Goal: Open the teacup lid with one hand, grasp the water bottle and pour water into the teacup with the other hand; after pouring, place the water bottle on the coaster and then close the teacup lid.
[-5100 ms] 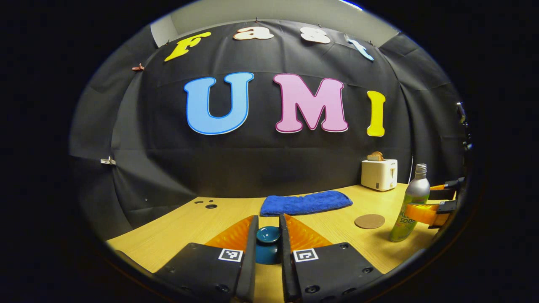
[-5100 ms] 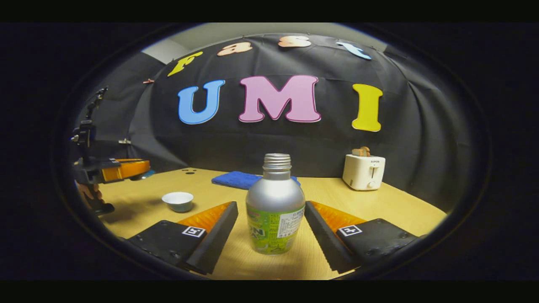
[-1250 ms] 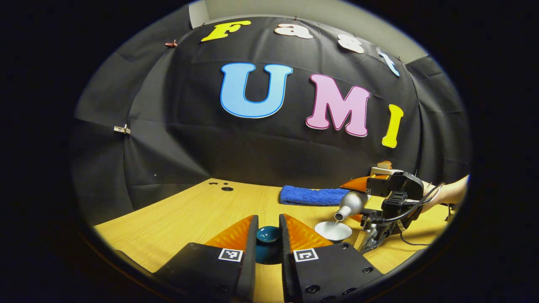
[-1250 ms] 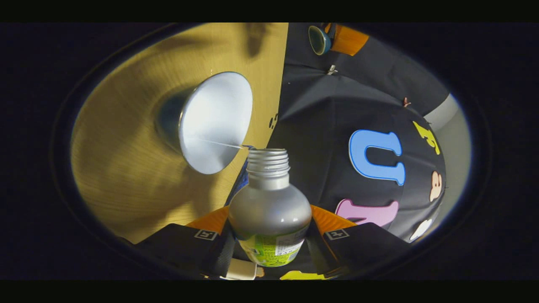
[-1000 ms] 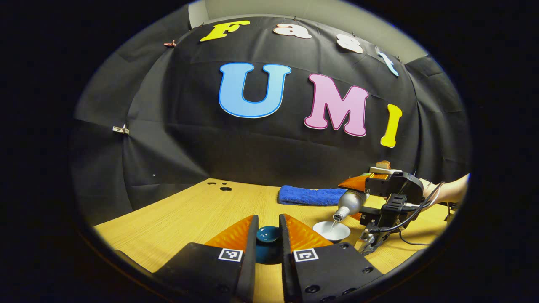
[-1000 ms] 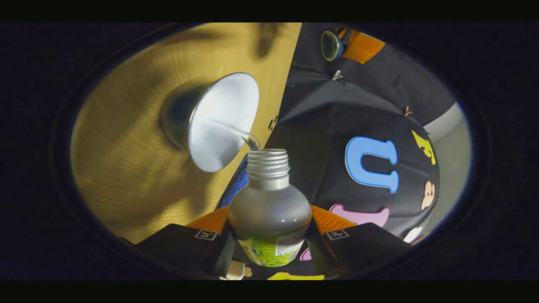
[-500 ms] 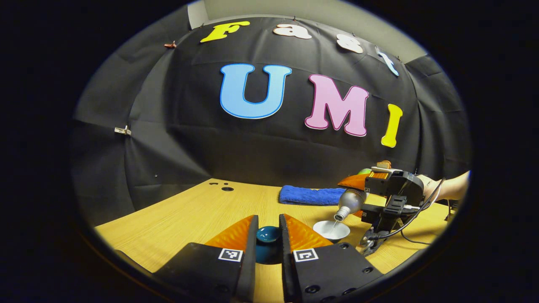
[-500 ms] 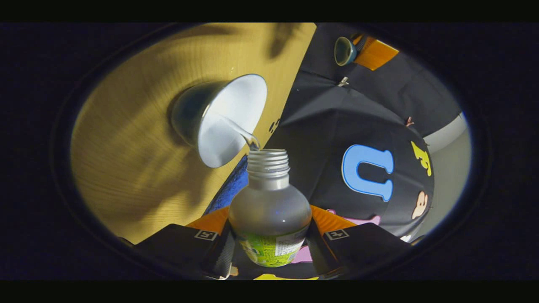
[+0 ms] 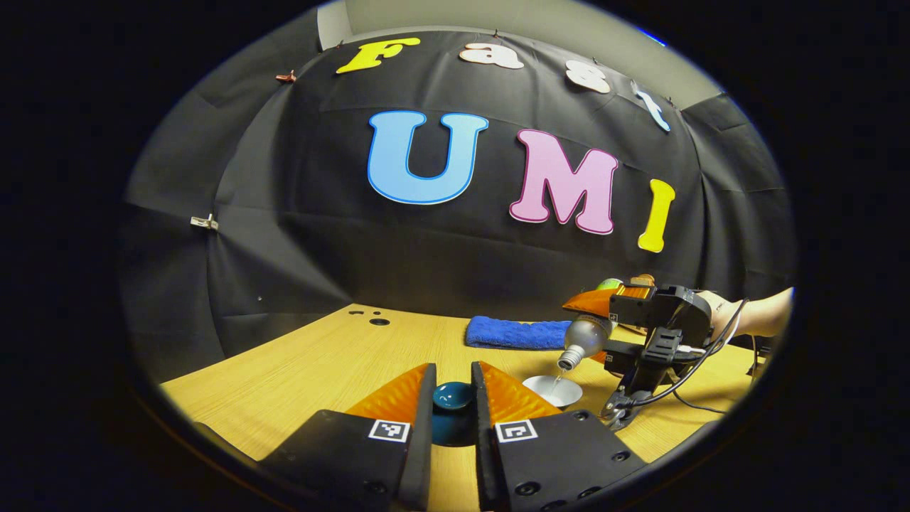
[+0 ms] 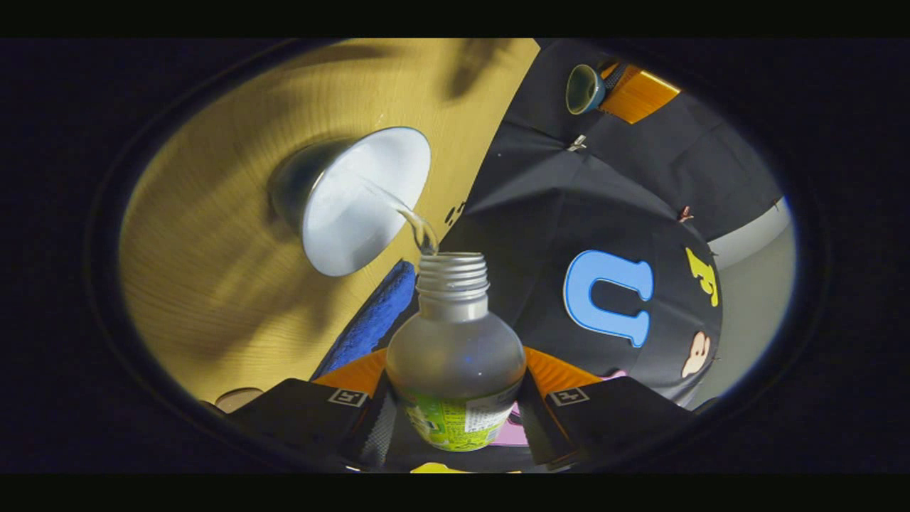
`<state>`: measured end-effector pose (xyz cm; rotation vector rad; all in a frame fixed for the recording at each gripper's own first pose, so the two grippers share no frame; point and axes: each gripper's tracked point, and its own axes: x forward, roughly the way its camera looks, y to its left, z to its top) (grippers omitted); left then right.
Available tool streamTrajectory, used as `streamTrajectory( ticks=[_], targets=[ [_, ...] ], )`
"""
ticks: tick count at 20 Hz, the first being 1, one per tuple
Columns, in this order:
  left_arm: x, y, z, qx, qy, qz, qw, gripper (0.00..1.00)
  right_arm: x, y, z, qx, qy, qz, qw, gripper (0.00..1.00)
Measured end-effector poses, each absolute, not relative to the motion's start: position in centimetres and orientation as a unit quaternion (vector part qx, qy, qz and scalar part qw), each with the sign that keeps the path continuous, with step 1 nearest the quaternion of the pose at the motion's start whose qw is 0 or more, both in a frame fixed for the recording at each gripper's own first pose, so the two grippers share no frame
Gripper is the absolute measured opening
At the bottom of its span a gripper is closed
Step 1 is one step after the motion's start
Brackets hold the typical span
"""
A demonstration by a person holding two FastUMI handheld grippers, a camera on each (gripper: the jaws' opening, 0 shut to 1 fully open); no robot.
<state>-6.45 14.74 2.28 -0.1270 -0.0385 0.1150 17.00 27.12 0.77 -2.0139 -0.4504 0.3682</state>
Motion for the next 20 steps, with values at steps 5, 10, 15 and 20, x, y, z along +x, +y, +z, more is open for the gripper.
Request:
streamTrajectory(
  ticks=[5, 10, 15, 20],
  targets=[
    [-6.7, 14.8, 2.5, -0.059, -0.019, 0.057, 0.996, 0.29, 17.3, 26.6, 2.8, -0.838, -0.198, 0.131, 0.492, 0.73],
    [-7.0, 14.2, 3.1, -0.059, -0.024, 0.053, 0.997, 0.29, 16.9, 26.7, 4.0, -0.843, -0.211, 0.121, 0.48, 0.73],
    [-7.6, 14.1, 3.4, -0.058, -0.028, 0.056, 0.996, 0.29, 16.5, 27.3, 4.4, -0.845, -0.223, 0.12, 0.471, 0.73],
    [-8.2, 14.4, 3.3, -0.065, -0.028, 0.063, 0.995, 0.29, 16.1, 27.8, 4.5, -0.849, -0.236, 0.121, 0.456, 0.73]
  ],
)
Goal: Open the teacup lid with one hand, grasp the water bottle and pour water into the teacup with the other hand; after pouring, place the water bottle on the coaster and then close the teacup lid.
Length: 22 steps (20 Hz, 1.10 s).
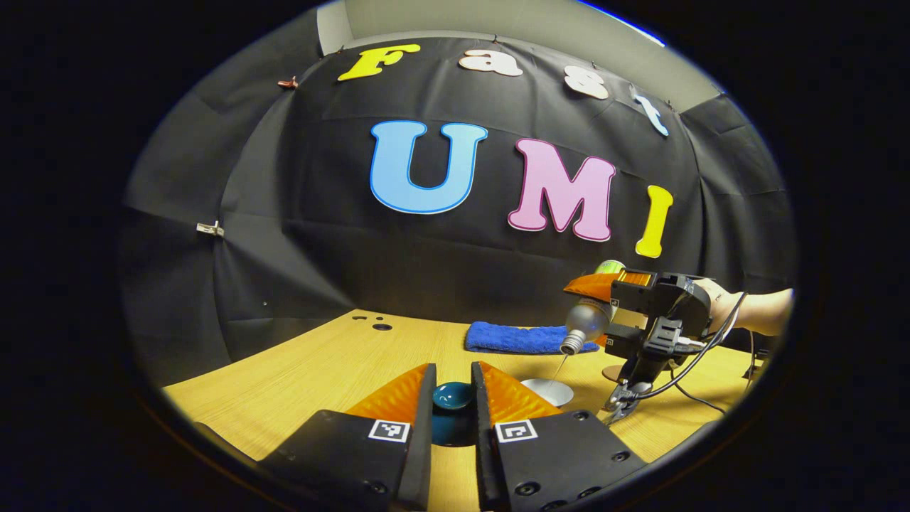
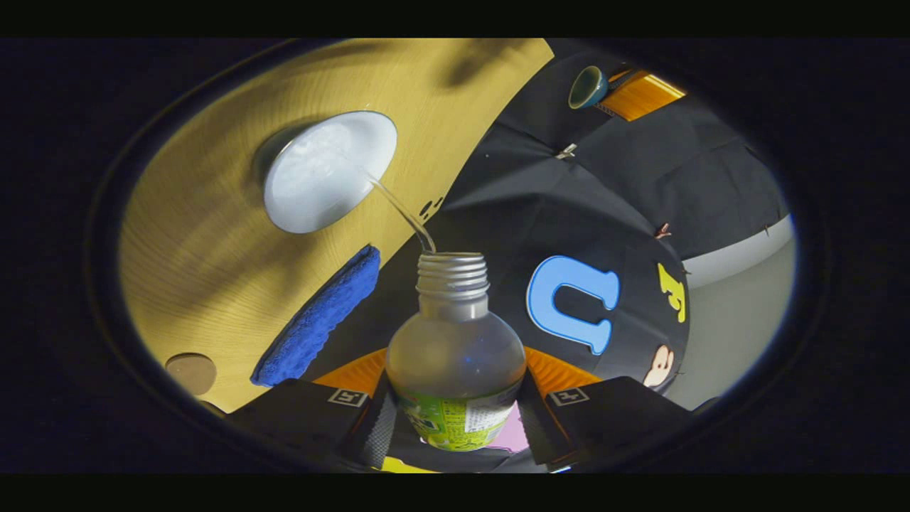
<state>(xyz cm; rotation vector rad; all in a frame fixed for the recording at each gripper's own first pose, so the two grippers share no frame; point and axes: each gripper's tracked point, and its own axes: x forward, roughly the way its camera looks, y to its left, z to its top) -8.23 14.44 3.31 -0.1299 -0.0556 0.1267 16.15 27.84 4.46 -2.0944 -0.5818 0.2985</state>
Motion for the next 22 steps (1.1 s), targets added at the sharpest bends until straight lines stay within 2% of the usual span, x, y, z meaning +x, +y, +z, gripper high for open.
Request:
streamTrajectory(
  ticks=[1, 3, 4, 6, 7, 8, 16, 17, 18, 22],
  targets=[
    [-8.2, 14.5, 3.2, -0.065, -0.027, 0.064, 0.995, 0.29, 15.9, 28.0, 4.4, -0.85, -0.24, 0.123, 0.453, 0.76],
    [-8.2, 14.5, 3.4, -0.064, -0.026, 0.064, 0.996, 0.3, 15.7, 28.0, 4.6, -0.852, -0.242, 0.119, 0.448, 0.76],
    [-8.3, 14.5, 3.5, -0.063, -0.028, 0.065, 0.996, 0.29, 15.7, 28.0, 4.6, -0.852, -0.243, 0.118, 0.449, 0.73],
    [-8.4, 14.4, 3.8, -0.059, -0.031, 0.064, 0.996, 0.29, 15.7, 28.0, 4.6, -0.851, -0.243, 0.117, 0.451, 0.76],
    [-8.3, 14.4, 3.9, -0.057, -0.031, 0.064, 0.996, 0.29, 15.7, 28.0, 4.5, -0.851, -0.241, 0.118, 0.452, 0.73],
    [-8.4, 14.4, 4.0, -0.055, -0.031, 0.063, 0.996, 0.29, 15.7, 28.1, 4.4, -0.85, -0.24, 0.119, 0.453, 0.76],
    [-8.5, 14.3, 4.1, -0.053, -0.032, 0.062, 0.996, 0.29, 15.7, 28.3, 3.6, -0.851, -0.233, 0.129, 0.452, 0.76],
    [-8.6, 14.3, 4.1, -0.052, -0.031, 0.062, 0.996, 0.29, 15.6, 28.3, 3.5, -0.852, -0.233, 0.129, 0.45, 0.73],
    [-8.6, 14.3, 4.1, -0.052, -0.03, 0.061, 0.996, 0.29, 15.5, 28.3, 3.5, -0.853, -0.234, 0.129, 0.448, 0.76],
    [-8.6, 14.2, 4.1, -0.053, -0.031, 0.06, 0.996, 0.29, 15.9, 28.3, 2.8, -0.855, -0.224, 0.136, 0.448, 0.76]
  ],
)
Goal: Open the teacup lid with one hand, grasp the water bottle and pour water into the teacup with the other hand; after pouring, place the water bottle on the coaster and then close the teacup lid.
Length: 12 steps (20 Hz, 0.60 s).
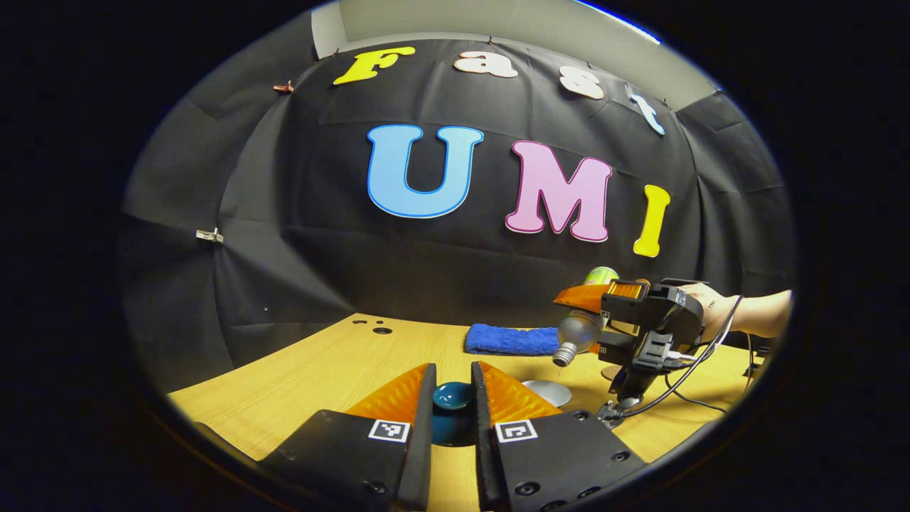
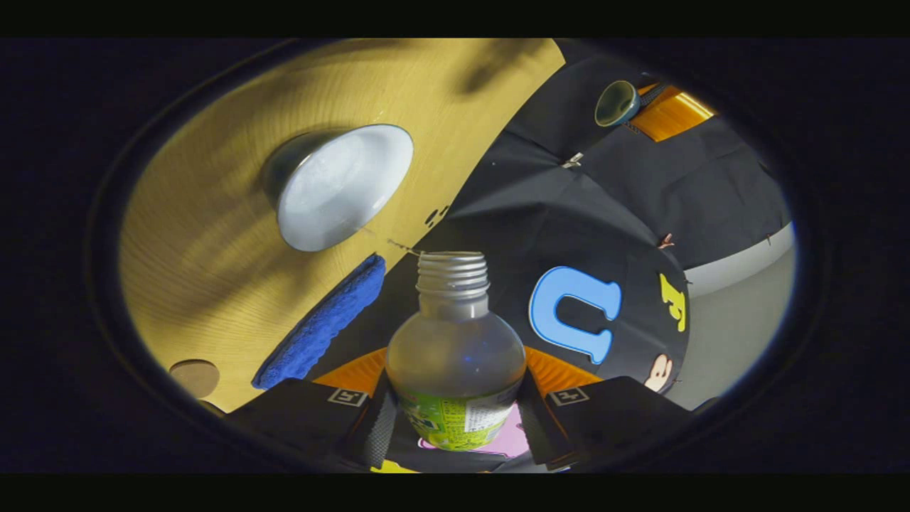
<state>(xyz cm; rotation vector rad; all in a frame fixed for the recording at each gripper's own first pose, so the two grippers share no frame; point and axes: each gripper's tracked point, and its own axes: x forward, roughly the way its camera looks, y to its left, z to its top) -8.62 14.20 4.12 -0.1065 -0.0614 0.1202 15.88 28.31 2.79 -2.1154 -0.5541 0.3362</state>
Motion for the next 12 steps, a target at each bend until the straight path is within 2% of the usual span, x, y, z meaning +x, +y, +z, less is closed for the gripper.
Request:
streamTrajectory(
  ticks=[12],
  targets=[
    [-9.2, 14.35, 3.81, -0.059, -0.03, 0.063, 0.996, 0.3, 15.4, 28.68, 2.11, -0.854, -0.218, 0.14, 0.451, 0.77]
  ],
)
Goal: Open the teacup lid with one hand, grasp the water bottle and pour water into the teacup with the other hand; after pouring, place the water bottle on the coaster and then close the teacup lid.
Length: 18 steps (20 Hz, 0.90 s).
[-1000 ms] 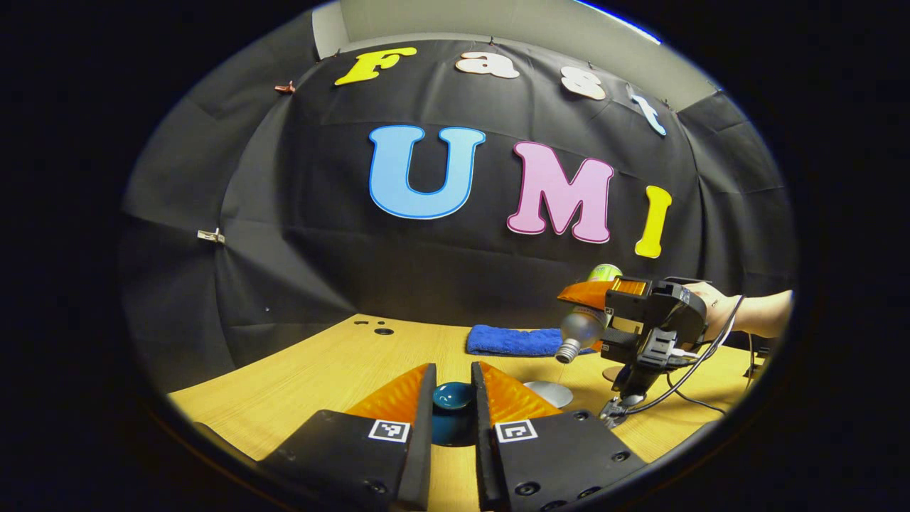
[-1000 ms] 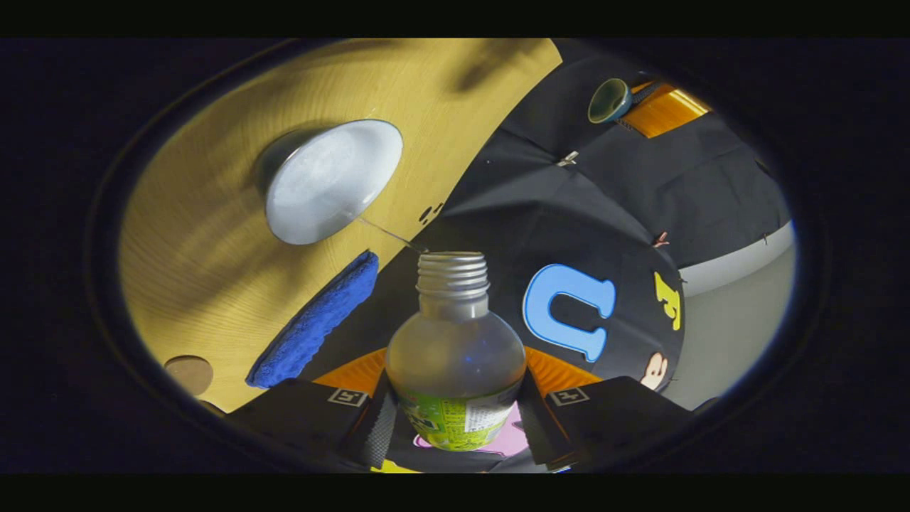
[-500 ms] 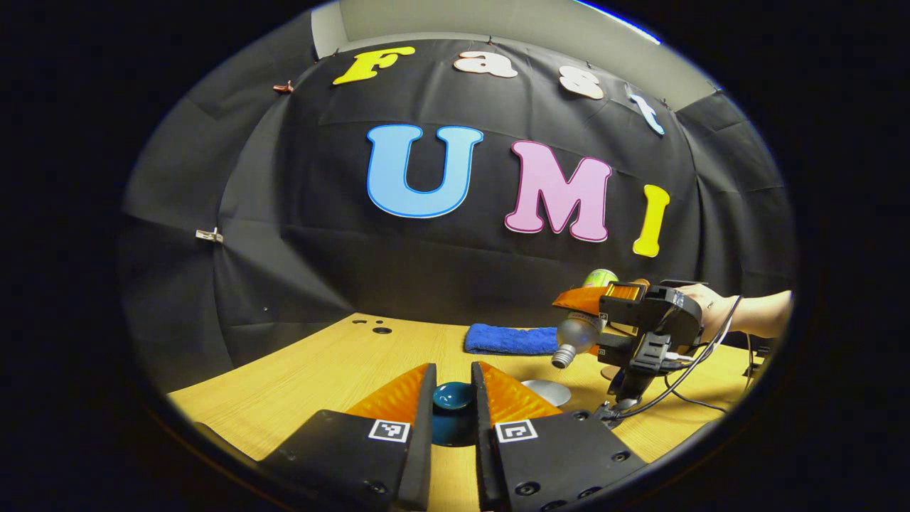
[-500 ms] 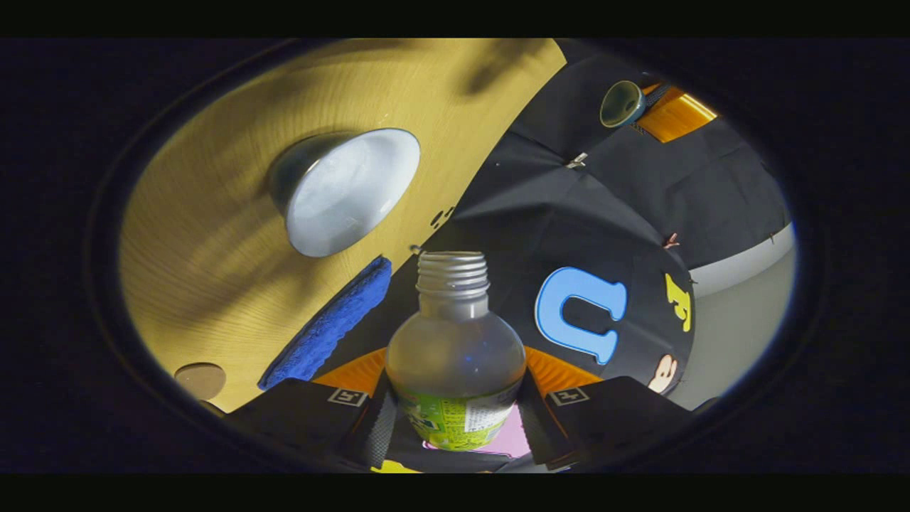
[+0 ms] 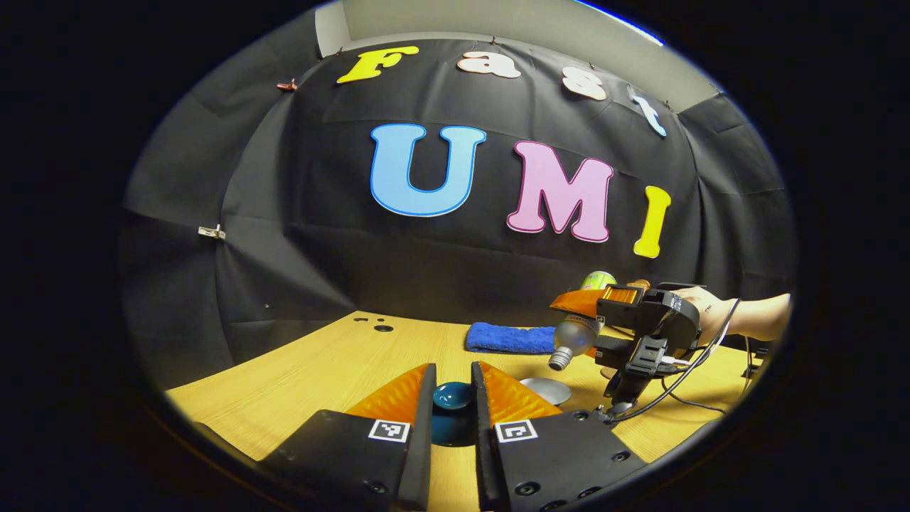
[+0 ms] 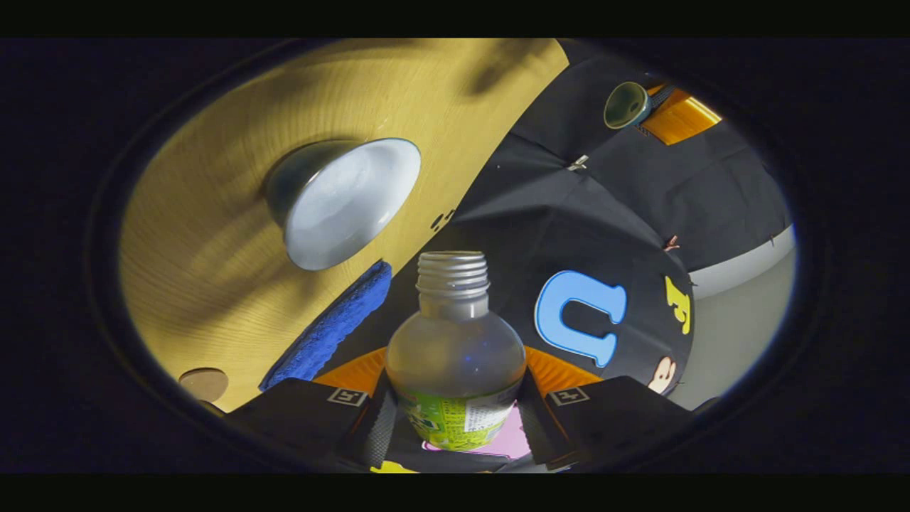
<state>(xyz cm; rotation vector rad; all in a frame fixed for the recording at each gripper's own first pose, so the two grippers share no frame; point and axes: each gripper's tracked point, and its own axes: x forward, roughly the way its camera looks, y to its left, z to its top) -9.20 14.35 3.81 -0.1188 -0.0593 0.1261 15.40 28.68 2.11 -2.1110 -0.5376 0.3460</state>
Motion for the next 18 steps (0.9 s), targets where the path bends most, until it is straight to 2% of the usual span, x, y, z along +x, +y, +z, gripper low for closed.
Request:
streamTrajectory(
  ticks=[7, 8, 13, 18],
  targets=[
    [-10.5, 14.3, 4.0, -0.055, -0.028, 0.075, 0.995, 0.29, 14.2, 27.0, 0.4, -0.774, -0.158, 0.178, 0.587, 0.77],
    [-10.8, 14.1, 4.3, -0.055, -0.029, 0.076, 0.995, 0.29, 14.1, 26.6, 0.4, -0.755, -0.146, 0.181, 0.612, 0.75],
    [-11.8, 13.0, 5.4, -0.053, -0.043, 0.08, 0.994, 0.29, 13.5, 24.5, 1.7, -0.611, -0.078, 0.189, 0.764, 0.77],
    [-11.6, 10.1, 6.1, -0.053, -0.047, 0.055, 0.996, 0.29, 12.1, 20.0, 3.3, -0.437, -0.006, 0.186, 0.88, 0.77]
  ],
)
